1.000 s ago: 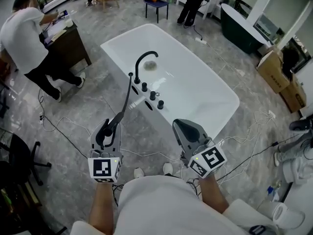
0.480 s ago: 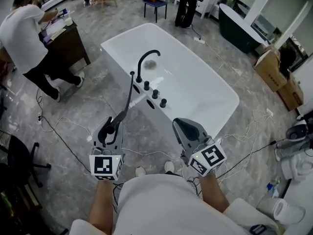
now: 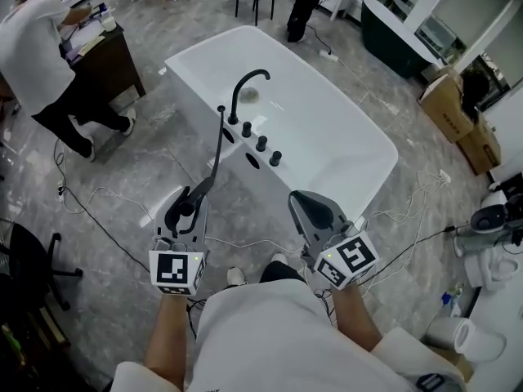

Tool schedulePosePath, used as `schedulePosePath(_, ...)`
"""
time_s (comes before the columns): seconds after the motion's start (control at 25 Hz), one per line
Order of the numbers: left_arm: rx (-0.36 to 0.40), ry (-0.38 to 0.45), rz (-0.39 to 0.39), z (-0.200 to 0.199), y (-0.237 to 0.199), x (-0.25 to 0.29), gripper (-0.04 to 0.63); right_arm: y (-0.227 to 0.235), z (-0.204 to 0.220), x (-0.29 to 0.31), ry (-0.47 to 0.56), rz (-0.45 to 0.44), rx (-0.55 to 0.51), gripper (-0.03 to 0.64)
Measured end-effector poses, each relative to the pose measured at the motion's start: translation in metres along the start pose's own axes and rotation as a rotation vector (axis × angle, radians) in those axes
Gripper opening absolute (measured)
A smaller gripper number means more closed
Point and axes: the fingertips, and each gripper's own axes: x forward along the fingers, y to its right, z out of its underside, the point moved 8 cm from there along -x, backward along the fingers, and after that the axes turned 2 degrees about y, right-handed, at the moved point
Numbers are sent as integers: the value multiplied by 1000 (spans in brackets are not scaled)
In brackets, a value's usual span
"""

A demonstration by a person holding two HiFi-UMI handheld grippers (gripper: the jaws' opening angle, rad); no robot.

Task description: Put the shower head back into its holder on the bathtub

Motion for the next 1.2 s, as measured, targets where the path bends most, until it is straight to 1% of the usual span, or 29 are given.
schedulePosePath(0.2,-7,-1,4,4,-7,2,141,-4,2,8,-11,0,0,18)
schedulePosePath(0.44,-9,3,11,1,-7,16,141,11,5,19,-13,-13,13,18)
schedulePosePath(0.92,0,-20,-23,-7,-22,75,141,69,4,72,-13,-59,41,18)
schedulePosePath(1.2,8,-7,-42,-23,-29,116,141,110,-6,104,-14,-89,45,18)
